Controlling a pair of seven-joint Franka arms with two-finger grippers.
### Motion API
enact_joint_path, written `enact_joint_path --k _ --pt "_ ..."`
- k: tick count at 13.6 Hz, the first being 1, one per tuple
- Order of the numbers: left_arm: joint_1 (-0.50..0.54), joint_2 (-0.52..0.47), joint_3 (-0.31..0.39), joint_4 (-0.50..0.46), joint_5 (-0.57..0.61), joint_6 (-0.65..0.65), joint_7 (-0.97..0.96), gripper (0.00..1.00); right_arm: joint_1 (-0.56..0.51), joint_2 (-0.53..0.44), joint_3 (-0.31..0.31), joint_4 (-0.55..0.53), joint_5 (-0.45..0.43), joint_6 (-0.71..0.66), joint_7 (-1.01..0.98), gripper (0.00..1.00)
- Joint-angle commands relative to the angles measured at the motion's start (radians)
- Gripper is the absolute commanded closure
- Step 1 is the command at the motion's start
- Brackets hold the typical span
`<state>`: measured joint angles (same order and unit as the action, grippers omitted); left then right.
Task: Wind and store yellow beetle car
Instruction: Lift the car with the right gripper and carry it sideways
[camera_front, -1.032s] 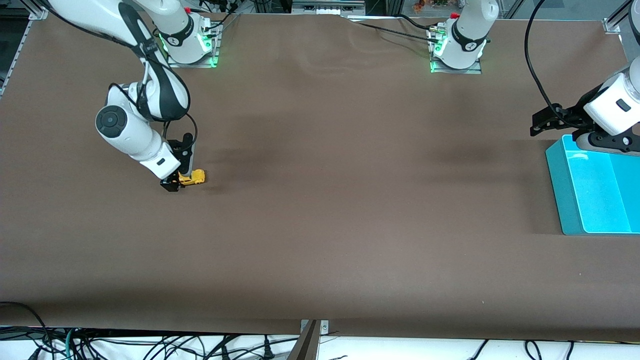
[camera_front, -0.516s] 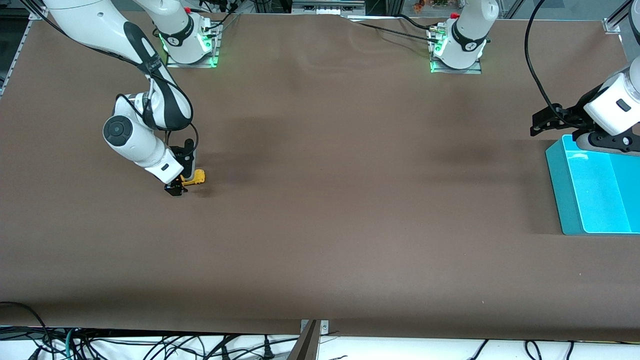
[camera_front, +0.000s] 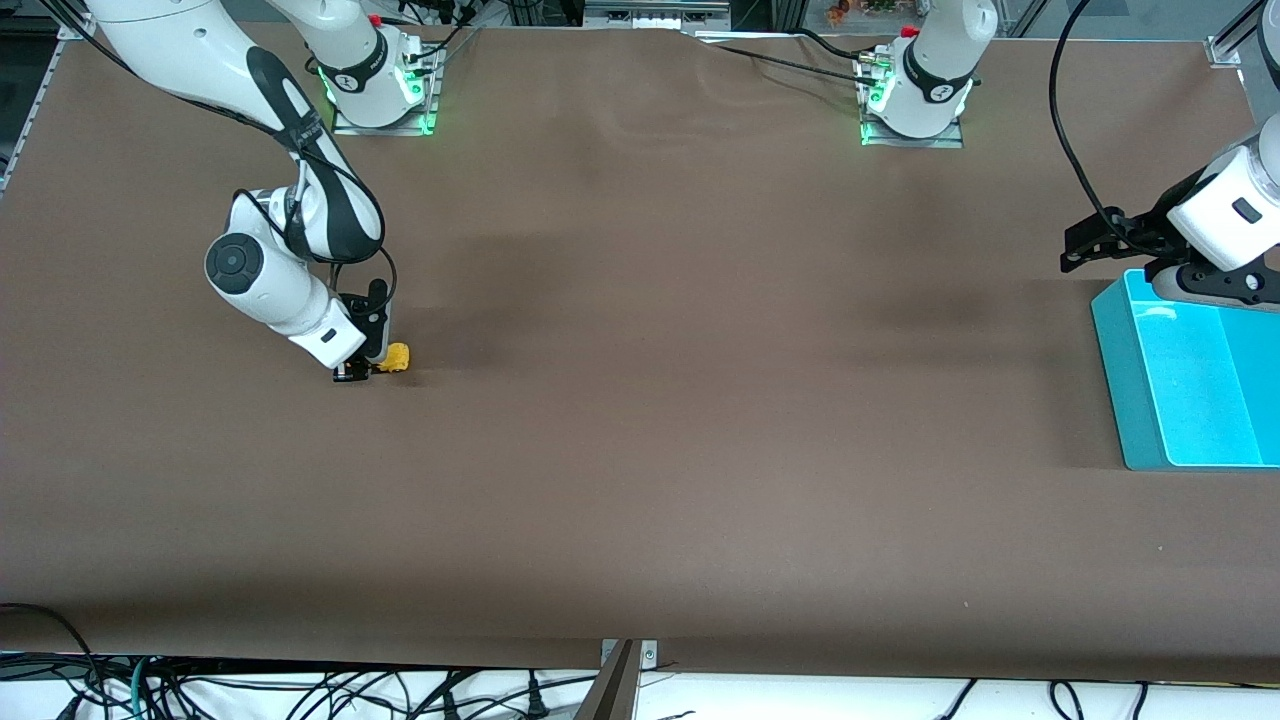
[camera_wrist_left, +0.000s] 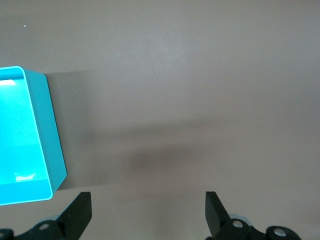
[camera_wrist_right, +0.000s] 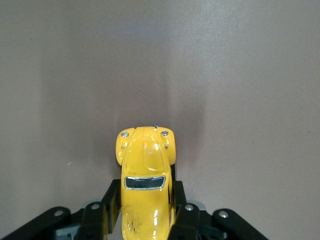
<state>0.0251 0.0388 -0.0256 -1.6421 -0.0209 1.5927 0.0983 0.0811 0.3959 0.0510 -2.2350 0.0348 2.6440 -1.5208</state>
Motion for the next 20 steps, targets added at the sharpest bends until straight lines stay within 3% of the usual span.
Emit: enact_joint_path --k 1,8,20 --pt "0.006 0.016 -0.002 0.034 0.010 -0.023 -0.006 0.00 -0.012 0.008 0.007 -0.005 0.020 0.013 -0.030 0.96" --pt "0.006 0.016 0.000 0.034 0.010 -0.023 -0.006 0.00 -0.076 0.003 0.004 -0.034 0.020 0.005 -0.162 0.96" --pt "0.006 0.016 0.000 0.034 0.009 -0.025 -0.006 0.00 -0.236 0.023 -0.119 -0.028 0.028 -0.029 -0.527 0.96"
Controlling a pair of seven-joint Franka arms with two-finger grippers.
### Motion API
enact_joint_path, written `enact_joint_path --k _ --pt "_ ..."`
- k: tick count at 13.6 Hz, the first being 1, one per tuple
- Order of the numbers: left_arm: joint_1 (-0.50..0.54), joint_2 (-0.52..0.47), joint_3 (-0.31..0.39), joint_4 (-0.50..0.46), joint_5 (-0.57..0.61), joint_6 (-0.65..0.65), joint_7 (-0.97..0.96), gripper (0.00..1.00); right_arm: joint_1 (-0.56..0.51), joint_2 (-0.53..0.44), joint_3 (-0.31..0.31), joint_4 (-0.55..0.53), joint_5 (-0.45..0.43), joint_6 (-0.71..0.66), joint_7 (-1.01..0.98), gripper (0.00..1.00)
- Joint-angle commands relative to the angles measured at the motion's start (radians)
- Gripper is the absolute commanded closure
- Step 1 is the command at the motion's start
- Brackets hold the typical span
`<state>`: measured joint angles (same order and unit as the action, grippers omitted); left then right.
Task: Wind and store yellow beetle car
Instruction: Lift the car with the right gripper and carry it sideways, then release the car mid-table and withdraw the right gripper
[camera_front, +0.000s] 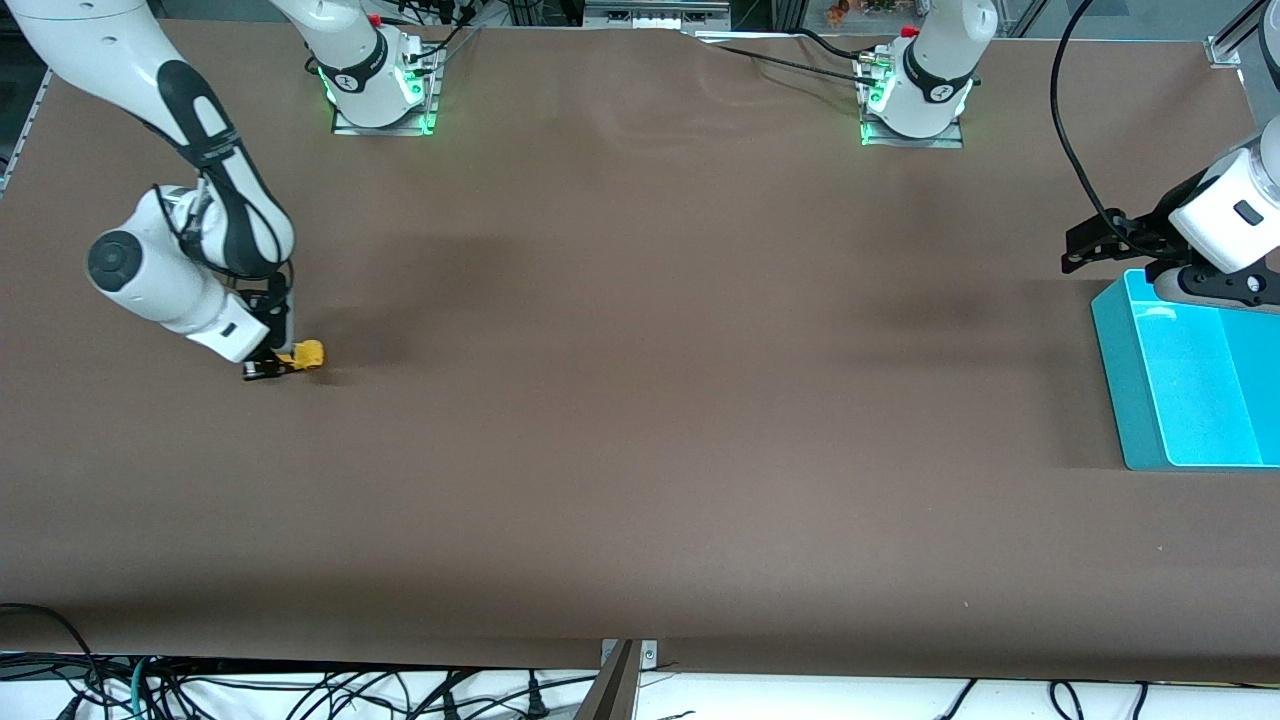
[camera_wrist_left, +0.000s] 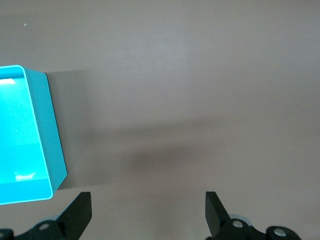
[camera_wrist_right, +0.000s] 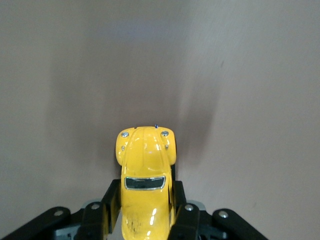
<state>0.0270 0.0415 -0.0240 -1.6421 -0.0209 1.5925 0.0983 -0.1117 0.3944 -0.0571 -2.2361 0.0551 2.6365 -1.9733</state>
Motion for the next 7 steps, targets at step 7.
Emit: enact_joint_path --k 7 --pt "0.004 0.018 -0.002 0.036 0.010 -0.028 -0.006 0.00 -0.052 0.024 -0.021 -0.017 0.052 -0.026 -0.076 0.70"
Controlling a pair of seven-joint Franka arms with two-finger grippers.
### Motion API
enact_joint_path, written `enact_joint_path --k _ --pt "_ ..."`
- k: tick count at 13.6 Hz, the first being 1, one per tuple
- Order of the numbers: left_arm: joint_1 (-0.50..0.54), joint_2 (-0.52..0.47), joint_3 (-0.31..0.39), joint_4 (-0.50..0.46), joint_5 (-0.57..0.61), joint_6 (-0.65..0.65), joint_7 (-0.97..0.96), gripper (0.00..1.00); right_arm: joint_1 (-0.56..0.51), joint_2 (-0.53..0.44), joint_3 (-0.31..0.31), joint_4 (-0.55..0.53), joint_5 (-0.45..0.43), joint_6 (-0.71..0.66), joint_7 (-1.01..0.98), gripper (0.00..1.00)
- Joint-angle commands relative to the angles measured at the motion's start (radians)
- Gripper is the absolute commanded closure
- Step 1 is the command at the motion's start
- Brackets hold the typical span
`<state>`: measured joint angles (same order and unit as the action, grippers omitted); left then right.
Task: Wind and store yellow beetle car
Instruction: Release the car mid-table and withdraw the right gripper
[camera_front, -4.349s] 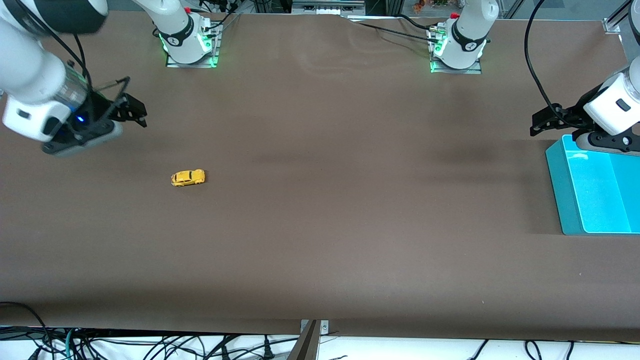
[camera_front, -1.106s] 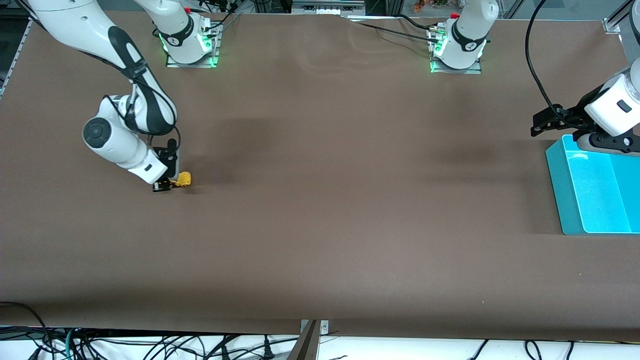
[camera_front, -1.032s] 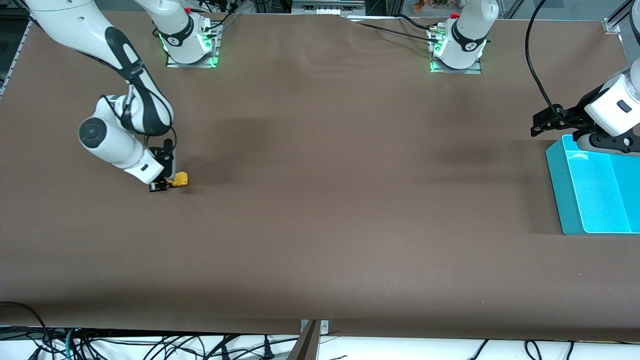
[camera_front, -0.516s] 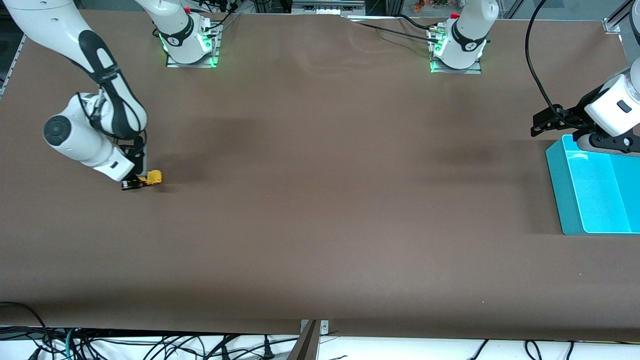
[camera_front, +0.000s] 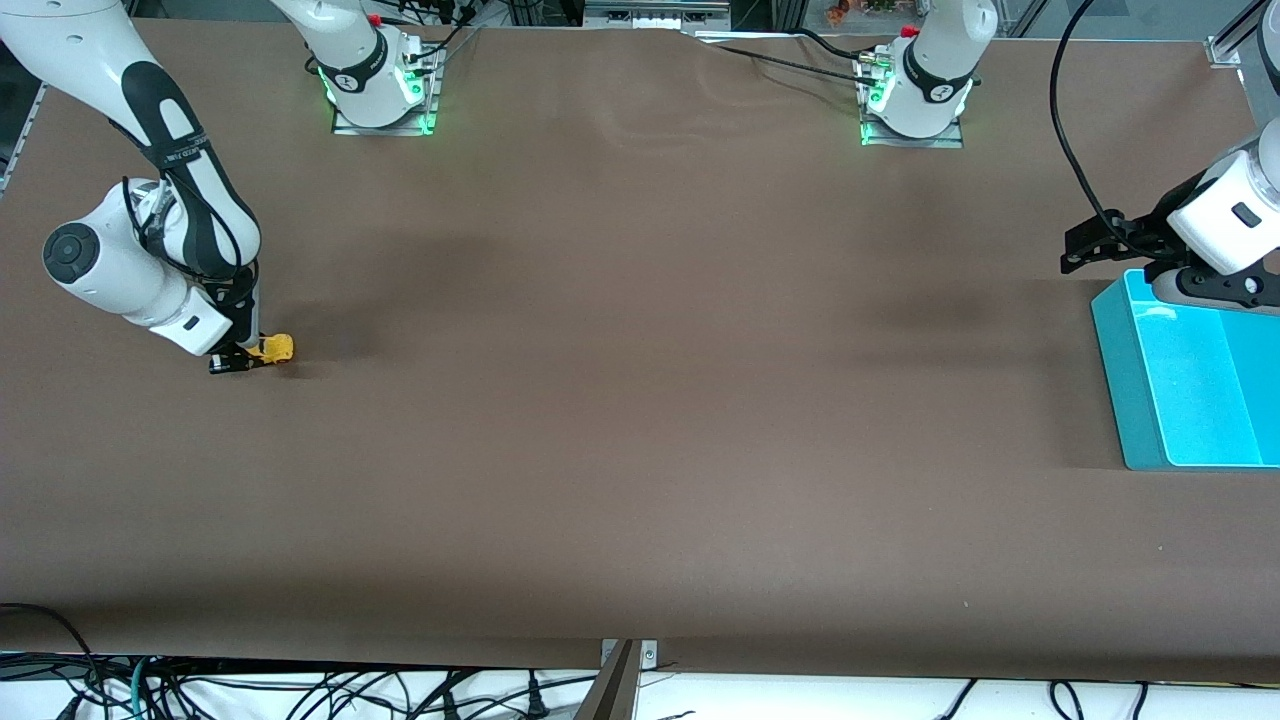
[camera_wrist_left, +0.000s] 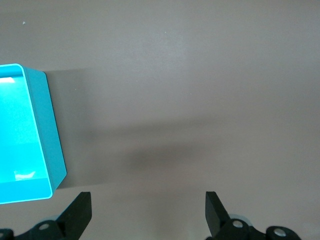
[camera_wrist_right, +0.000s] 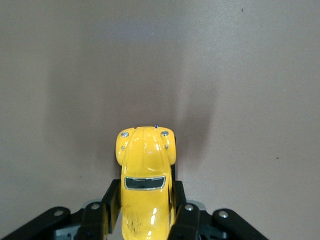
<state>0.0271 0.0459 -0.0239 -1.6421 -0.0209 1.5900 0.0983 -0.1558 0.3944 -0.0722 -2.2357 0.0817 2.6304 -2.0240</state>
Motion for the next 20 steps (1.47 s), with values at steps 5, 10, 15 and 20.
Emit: enact_joint_path --k 5,10,15,20 --pt "0.004 0.014 -0.002 0.036 0.010 -0.025 -0.005 0.00 -0.005 -0.009 0.071 0.138 0.073 -0.260 0.120 0.00" --pt "0.002 0.014 -0.004 0.039 0.009 -0.025 -0.002 0.00 0.010 -0.127 0.103 0.255 0.055 -0.472 0.363 0.00" --pt "-0.007 0.014 -0.005 0.041 0.006 -0.074 0.020 0.00 0.076 -0.314 0.132 0.257 -0.003 -0.550 0.897 0.00" --pt "-0.009 0.022 -0.005 0.041 0.006 -0.090 0.041 0.00 0.113 -0.387 0.129 0.381 0.000 -0.760 1.365 0.00"
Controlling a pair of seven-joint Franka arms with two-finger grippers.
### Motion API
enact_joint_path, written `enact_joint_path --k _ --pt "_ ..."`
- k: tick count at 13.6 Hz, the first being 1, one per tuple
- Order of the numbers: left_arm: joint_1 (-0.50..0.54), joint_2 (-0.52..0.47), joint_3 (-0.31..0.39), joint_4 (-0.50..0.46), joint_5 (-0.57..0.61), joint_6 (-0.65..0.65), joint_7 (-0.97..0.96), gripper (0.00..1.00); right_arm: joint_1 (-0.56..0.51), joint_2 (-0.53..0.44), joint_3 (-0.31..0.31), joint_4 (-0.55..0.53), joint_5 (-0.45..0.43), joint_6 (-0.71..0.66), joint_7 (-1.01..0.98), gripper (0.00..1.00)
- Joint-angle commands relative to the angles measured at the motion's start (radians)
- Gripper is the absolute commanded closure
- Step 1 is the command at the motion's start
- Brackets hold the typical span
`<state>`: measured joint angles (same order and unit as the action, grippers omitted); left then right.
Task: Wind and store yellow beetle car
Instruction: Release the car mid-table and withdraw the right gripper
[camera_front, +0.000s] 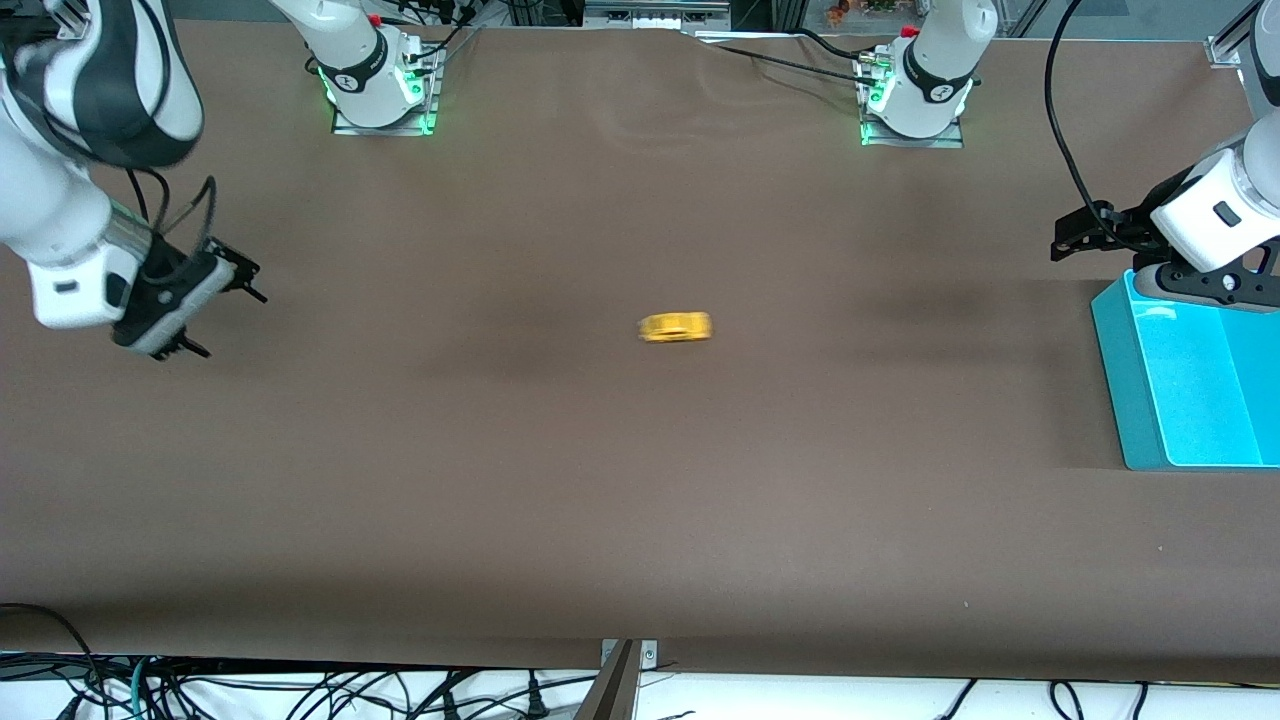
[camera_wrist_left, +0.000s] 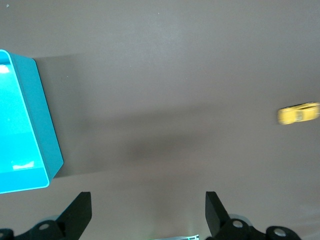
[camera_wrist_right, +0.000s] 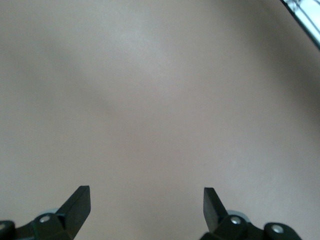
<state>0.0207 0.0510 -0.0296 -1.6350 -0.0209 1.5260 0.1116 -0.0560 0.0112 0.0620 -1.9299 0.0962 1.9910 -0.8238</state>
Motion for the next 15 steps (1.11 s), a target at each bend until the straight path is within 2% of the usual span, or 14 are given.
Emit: enact_joint_path --k 1,4,7,15 --pt "-0.002 0.016 0.000 0.034 0.006 -0.027 0.030 0.00 0.024 -0.004 -0.005 0.116 -0.027 -0.188 0.325 0.00" --pt "-0.004 0.018 0.000 0.034 0.007 -0.030 0.031 0.00 0.025 -0.005 -0.007 0.204 -0.055 -0.287 0.602 0.00" --pt "-0.008 0.018 -0.001 0.032 0.012 -0.040 0.069 0.00 0.024 -0.010 -0.014 0.206 -0.110 -0.287 0.598 0.00" --pt "0.004 0.041 0.000 0.020 0.021 -0.037 0.584 0.00 0.024 -0.030 -0.002 0.218 -0.110 -0.337 0.738 0.00"
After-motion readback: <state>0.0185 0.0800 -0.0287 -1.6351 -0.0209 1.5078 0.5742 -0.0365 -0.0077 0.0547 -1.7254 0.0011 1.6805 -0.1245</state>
